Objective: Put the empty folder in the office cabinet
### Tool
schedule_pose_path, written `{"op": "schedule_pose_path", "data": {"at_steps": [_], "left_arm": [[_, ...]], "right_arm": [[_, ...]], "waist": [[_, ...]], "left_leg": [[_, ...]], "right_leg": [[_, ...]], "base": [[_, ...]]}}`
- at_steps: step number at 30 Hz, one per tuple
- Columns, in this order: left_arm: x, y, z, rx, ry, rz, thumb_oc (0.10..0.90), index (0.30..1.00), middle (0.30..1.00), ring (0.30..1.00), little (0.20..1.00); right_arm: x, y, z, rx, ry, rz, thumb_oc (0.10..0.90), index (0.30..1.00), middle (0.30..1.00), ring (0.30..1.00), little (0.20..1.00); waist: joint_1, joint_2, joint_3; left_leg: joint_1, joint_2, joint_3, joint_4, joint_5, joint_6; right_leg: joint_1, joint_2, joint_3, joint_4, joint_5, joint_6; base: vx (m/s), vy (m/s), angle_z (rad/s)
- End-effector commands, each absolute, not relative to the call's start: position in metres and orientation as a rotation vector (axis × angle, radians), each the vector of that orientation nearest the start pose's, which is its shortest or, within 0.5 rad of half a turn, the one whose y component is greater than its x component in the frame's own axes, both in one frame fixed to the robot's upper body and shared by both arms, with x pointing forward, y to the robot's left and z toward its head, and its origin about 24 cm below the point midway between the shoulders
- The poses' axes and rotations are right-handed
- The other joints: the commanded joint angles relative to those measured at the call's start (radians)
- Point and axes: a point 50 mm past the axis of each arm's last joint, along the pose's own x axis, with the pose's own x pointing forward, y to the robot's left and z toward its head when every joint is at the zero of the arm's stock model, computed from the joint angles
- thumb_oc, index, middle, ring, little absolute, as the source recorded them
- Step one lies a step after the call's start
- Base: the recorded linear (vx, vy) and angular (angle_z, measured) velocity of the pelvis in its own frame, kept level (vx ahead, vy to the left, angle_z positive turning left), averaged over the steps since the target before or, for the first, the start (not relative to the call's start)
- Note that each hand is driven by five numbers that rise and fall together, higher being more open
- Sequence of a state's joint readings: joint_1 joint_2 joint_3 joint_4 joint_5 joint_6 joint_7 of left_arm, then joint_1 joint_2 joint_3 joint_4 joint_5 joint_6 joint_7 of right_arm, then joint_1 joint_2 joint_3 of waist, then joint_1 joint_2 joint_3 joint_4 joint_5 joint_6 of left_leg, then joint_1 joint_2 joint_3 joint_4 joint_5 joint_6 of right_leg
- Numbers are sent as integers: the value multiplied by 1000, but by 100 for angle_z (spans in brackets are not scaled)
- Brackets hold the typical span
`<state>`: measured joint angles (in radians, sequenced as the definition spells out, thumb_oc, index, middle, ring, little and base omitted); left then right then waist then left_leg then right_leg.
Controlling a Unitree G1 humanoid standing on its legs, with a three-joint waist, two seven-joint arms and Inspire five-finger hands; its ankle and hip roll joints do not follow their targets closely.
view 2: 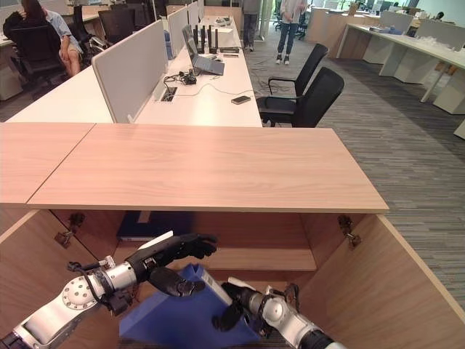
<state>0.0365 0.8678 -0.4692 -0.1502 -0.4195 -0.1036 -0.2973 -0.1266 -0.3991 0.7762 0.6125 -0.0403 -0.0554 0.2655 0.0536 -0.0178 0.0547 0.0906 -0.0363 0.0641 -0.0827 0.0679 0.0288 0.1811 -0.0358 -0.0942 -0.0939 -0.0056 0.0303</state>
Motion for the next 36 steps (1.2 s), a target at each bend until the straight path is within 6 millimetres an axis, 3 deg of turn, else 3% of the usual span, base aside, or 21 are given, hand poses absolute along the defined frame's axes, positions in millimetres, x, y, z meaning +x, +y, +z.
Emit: {"op": "schedule_pose_path", "data": {"at_steps": [1,6,10,14,17,20,24,32,36], "left_arm": [[228,188,79,377,-27,-713,800,900,900,900,900],[219,214,59,396,88,-628,800,900,900,900,900],[215,222,48,359,136,-572,800,900,900,900,900],[206,235,30,321,214,-493,800,900,900,900,900],[197,244,13,307,300,-439,800,900,900,900,900],[183,257,-10,300,435,-395,800,900,900,900,900],[166,262,-27,263,555,-396,800,900,900,900,900],[143,256,-67,228,746,-404,800,900,900,900,900],[133,249,-87,214,823,-378,800,900,900,900,900]], "right_arm": [[217,-122,-75,-611,490,872,400,300,300,300,300],[208,-144,-88,-597,584,799,400,300,300,300,300],[205,-151,-93,-572,628,757,400,300,300,300,300],[202,-161,-96,-455,668,658,400,300,300,300,300],[203,-172,-95,-269,681,508,400,300,300,300,300],[212,-182,-90,181,631,191,400,300,300,300,300],[233,-191,-80,542,529,-72,400,300,300,300,300],[259,-198,-58,936,345,-309,400,300,300,300,300],[278,-202,-46,1065,273,-378,400,300,300,300,300]], "waist": [[-13,2,-57],[-9,6,-54],[-7,7,-53],[-6,9,-52],[-9,13,-51],[-14,20,-49],[-14,30,-48],[-19,46,-23],[-20,74,36]], "left_leg": [[38,33,-33,-5,-128,-44],[33,29,-38,-5,-122,-44],[30,28,-40,-5,-118,-43],[28,28,-42,-5,-116,-42],[26,28,-40,-5,-114,-42],[25,28,-34,-5,-113,-41],[22,30,-22,-5,-115,-43],[1,28,-15,-5,-113,-48],[-55,26,-19,-5,-92,-48]], "right_leg": [[-17,-22,-55,7,-50,53],[-20,-21,-63,7,-47,53],[-22,-22,-67,7,-46,53],[-22,-23,-71,7,-46,52],[-23,-24,-70,7,-44,52],[-27,-24,-70,7,-40,54],[-32,-23,-63,7,-38,55],[-55,-27,-65,7,-34,59],[-111,-28,-73,21,-22,56]], "base": [[0,0,0],[-5,3,3],[-8,2,6],[-5,2,2],[-2,3,1],[0,0,0],[5,-2,-2],[-4,-1,-2],[-136,26,3]]}}
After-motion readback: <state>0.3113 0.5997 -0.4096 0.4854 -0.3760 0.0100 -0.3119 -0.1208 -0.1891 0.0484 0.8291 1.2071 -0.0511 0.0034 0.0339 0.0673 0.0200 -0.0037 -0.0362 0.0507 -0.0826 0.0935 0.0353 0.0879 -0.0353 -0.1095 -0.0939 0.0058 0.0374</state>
